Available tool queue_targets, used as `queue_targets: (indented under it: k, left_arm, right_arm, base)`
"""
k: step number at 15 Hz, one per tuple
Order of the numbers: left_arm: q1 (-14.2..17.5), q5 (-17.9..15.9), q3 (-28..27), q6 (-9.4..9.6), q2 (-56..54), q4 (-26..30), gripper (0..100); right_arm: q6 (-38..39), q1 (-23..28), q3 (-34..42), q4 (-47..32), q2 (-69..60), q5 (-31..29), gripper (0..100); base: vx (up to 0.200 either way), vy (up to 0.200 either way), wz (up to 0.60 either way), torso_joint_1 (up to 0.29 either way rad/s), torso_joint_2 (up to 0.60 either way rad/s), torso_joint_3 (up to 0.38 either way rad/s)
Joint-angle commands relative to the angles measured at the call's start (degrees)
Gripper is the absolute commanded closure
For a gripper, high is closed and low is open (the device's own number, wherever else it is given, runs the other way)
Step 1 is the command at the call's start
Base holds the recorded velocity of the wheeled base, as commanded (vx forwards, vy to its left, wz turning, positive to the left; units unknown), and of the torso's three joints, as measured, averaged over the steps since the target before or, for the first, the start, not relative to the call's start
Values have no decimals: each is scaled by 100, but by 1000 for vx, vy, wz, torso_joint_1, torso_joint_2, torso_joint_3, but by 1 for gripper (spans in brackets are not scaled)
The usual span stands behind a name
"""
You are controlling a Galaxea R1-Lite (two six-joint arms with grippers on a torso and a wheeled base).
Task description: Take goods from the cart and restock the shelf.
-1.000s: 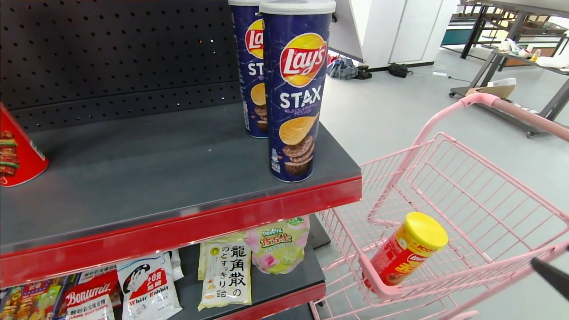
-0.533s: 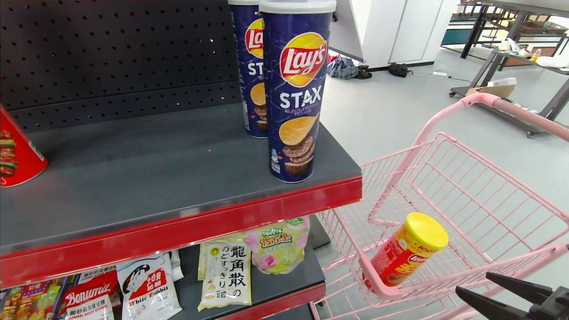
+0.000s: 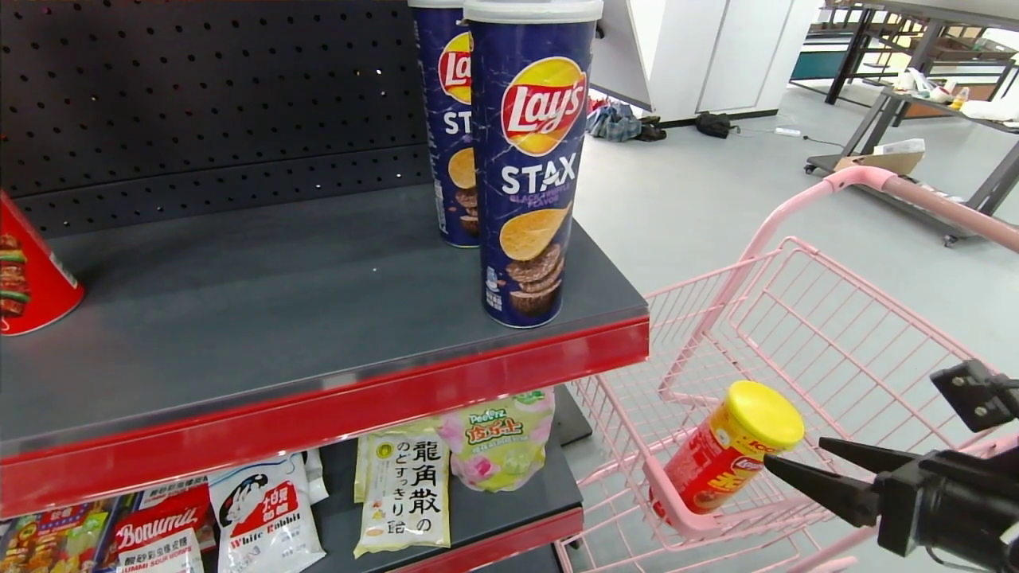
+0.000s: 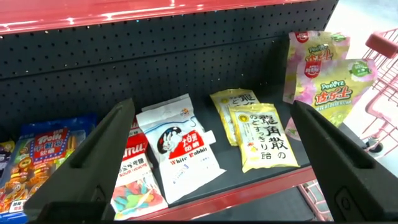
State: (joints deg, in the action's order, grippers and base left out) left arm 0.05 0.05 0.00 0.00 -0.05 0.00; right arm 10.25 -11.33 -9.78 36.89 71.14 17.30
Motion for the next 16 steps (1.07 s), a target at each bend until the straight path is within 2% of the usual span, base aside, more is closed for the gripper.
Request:
queue_targets:
  k: [1,12,16]
  left_arm:
    - [4,4,0,0,5,0,0]
    - [4,4,0,0,5,0,0]
    - [4,4,0,0,5,0,0]
  right_arm:
    - [-14,-10,-95,301,840,2,0]
    - [-14,-221,-604,424,1947,2,0]
    - [-14,-247,-666,741,2351,-7,0]
  base:
    - [0,0,0,0,0,0]
    - [0,0,0,0,0,0]
    - [0,0,0,0,0,0]
